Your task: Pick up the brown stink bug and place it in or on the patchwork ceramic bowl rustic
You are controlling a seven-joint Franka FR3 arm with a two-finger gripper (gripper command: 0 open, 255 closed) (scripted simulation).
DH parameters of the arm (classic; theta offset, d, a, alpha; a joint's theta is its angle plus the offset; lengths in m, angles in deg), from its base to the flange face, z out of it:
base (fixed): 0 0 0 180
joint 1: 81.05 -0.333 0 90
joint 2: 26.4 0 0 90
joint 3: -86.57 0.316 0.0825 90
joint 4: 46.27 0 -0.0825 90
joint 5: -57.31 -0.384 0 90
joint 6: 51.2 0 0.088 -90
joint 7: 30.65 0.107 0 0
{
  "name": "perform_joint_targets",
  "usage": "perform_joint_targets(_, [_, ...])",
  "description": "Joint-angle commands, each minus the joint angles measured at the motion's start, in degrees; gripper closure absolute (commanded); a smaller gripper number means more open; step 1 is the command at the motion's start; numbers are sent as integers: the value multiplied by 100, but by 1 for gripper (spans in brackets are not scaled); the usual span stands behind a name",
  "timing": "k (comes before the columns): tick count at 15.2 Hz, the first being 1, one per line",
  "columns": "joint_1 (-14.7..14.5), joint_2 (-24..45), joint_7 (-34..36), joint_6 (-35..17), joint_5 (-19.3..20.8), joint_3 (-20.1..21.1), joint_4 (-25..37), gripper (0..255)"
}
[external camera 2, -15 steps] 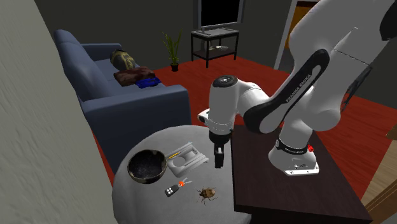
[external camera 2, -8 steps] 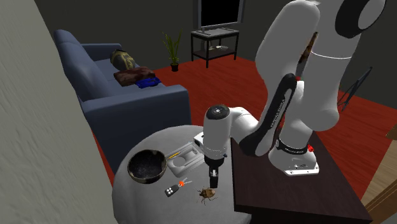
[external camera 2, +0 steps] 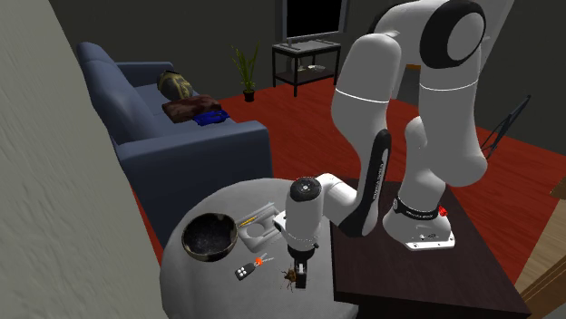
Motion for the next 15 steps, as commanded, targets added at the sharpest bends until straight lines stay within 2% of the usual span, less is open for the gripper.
perform_joint_targets(1, [-183,214,189,-185,251,-249,37,0])
perform_joint_targets(3, [-416,480,378,-375,480,-530,128,0])
perform_joint_targets(11, [-424,478,366,-375,465,-535,127,0])
perform_joint_targets(12, [-424,478,366,-375,465,-535,127,255])
perform_joint_targets(15, [-424,478,366,-375,465,-535,127,255])
